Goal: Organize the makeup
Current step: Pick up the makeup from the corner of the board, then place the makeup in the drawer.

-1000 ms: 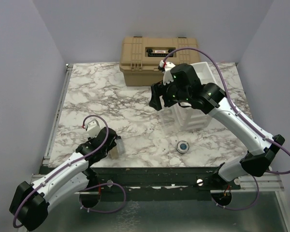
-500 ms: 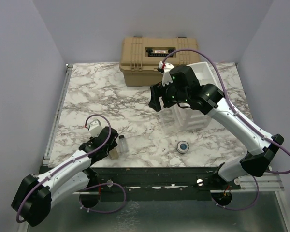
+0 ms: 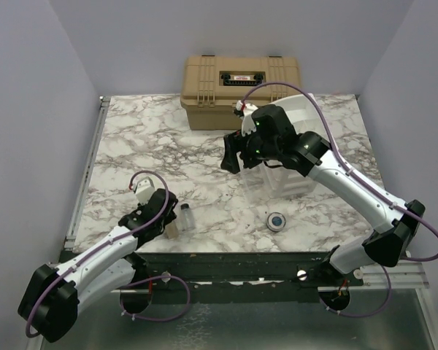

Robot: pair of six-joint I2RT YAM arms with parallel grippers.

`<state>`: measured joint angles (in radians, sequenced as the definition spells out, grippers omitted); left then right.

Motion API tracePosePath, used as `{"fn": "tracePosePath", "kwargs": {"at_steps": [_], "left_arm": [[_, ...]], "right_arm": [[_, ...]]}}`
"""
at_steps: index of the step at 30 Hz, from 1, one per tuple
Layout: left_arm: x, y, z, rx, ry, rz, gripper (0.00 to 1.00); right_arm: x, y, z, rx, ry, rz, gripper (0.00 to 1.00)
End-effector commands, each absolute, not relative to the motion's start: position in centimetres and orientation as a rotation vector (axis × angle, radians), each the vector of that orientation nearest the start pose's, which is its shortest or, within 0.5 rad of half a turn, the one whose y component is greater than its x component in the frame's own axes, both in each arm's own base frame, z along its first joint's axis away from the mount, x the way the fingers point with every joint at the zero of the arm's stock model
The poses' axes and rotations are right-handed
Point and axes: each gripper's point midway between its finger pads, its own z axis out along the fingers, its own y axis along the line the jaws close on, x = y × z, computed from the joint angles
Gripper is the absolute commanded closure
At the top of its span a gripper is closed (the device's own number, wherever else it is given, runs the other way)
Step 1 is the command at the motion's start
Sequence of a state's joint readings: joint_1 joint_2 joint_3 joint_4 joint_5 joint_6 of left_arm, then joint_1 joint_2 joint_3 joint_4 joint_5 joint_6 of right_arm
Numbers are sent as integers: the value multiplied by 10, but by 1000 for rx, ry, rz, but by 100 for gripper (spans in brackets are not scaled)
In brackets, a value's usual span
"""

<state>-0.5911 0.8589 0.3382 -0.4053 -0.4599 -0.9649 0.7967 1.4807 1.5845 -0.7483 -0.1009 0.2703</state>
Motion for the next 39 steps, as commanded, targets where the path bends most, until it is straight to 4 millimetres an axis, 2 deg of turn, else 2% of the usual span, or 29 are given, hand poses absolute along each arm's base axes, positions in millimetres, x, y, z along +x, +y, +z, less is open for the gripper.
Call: {"fn": "tracePosePath", "kwargs": {"at_steps": [1, 6, 10, 17, 24, 27, 32, 39], "left_arm": [[234, -98, 79, -584, 2186, -264, 75], [252, -109, 130, -549, 2090, -346, 75], [263, -123, 172, -546, 1991, -474, 75], [274, -153, 220, -522, 1900, -692, 75], [279, -186, 246, -509, 1807, -944, 75], [279, -192, 254, -499, 1774, -1004, 75], [278, -201, 261, -505, 1728, -1101, 75], [275, -211, 267, -498, 1706, -1192, 75]], "right_arm": [[256, 319, 278, -640, 2202, 775, 22], [251, 319, 267, -601, 2213, 808, 22], [246, 324, 266, -605, 2202, 867, 22], [234, 340, 264, -612, 2174, 1025, 22], [224, 357, 251, -646, 2210, 1105, 19], [221, 365, 243, -660, 2240, 1126, 18], [214, 384, 242, -682, 2227, 1212, 19], [225, 397, 235, -620, 2204, 1231, 19]]}}
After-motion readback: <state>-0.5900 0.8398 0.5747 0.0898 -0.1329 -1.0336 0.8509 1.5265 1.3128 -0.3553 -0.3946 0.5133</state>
